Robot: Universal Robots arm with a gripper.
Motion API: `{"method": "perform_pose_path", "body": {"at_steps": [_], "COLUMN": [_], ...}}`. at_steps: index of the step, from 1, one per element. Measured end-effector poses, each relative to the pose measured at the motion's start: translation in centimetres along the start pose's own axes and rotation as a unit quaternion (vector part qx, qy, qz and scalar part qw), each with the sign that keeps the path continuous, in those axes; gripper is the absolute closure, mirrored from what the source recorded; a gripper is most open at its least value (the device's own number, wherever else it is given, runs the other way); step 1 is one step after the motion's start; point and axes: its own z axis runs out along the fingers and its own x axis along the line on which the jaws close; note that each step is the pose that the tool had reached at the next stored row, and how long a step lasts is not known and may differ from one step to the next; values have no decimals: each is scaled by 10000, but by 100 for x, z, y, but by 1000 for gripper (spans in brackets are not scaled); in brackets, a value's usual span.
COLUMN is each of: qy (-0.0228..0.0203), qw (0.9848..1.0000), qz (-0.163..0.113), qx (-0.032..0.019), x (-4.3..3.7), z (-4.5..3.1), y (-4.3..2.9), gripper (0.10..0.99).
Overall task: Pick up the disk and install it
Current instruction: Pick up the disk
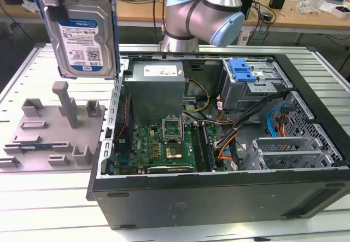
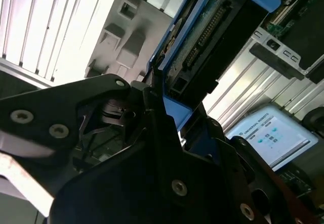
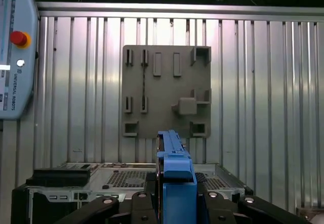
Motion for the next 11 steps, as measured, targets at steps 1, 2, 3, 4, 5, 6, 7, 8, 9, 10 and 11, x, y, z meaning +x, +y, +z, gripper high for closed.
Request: {"method": "perform_pose_path", "body": {"at_steps": [1, 2, 3, 4, 5, 6, 7, 8, 9, 10, 11], "qy": [6, 13, 20, 26, 31, 38, 45, 50, 56, 59, 62], "qw": [10000, 10000, 10000, 10000, 10000, 10000, 10000, 10000, 10000, 10000, 10000], "qz": [0, 0, -1, -2, -3, -3, -5, -7, -9, -11, -14], "qx": [-8, -16, -25, -33, -40, -47, -54, -59, -65, -70, -73], "x": [10, 20, 32, 42, 52, 62, 74, 84, 97, 108, 118], "z": [-2, -5, -7, -9, -11, -14, -16, -18, -21, -23, -25], "y": [-33, -68, -105, -139, -170, -205, -245, -279, -322, -358, -389], "gripper": [718, 718, 718, 718, 718, 718, 718, 718, 718, 718, 718]}}
